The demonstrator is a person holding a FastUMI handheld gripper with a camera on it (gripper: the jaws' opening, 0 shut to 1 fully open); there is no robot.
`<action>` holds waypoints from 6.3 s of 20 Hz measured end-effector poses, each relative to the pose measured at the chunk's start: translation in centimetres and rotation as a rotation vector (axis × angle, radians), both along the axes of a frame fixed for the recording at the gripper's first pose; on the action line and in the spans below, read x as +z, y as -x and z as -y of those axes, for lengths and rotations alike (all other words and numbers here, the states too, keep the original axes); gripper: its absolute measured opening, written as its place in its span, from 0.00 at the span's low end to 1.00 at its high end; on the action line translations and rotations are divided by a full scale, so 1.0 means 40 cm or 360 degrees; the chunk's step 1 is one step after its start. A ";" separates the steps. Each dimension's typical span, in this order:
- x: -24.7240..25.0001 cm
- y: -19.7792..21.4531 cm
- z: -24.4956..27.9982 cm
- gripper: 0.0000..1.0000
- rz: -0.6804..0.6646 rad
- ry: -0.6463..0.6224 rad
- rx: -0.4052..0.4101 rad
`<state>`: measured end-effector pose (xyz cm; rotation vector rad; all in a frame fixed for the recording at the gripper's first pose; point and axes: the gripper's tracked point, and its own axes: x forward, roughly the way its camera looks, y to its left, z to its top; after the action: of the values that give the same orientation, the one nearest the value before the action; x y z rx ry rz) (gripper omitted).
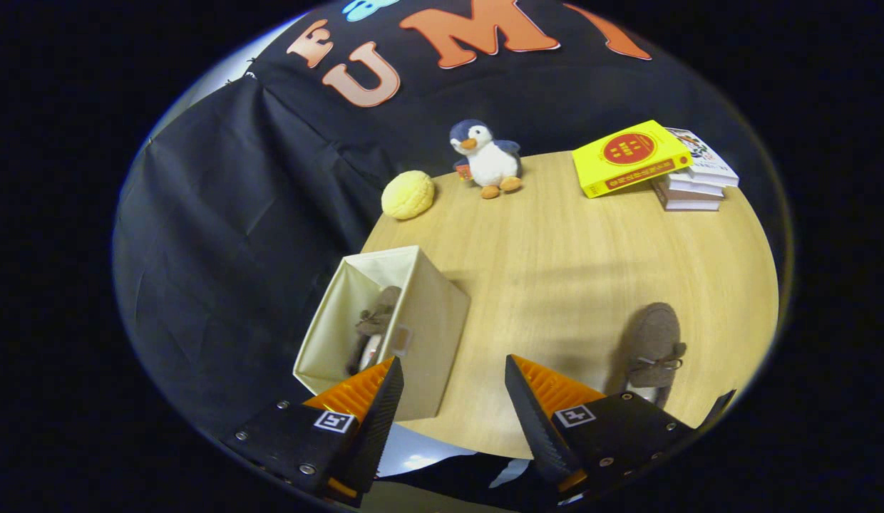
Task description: Open the storage box then place both shoes into the box .Put the left shoe in first, then the right shoe, with the right side of both shoes facing outward in a uniform manner.
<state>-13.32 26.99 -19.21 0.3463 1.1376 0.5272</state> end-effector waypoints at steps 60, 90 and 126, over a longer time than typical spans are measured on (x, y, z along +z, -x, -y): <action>0.013 -0.028 -0.472 0.04 -0.0044 0.0265 -0.0140; 0.358 -0.170 0.000 0.89 0.0684 0.0331 -0.0351; 0.807 -0.296 0.552 0.94 0.1830 0.0430 -0.0800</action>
<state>-1.47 4.93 13.05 0.0426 -0.0191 0.0596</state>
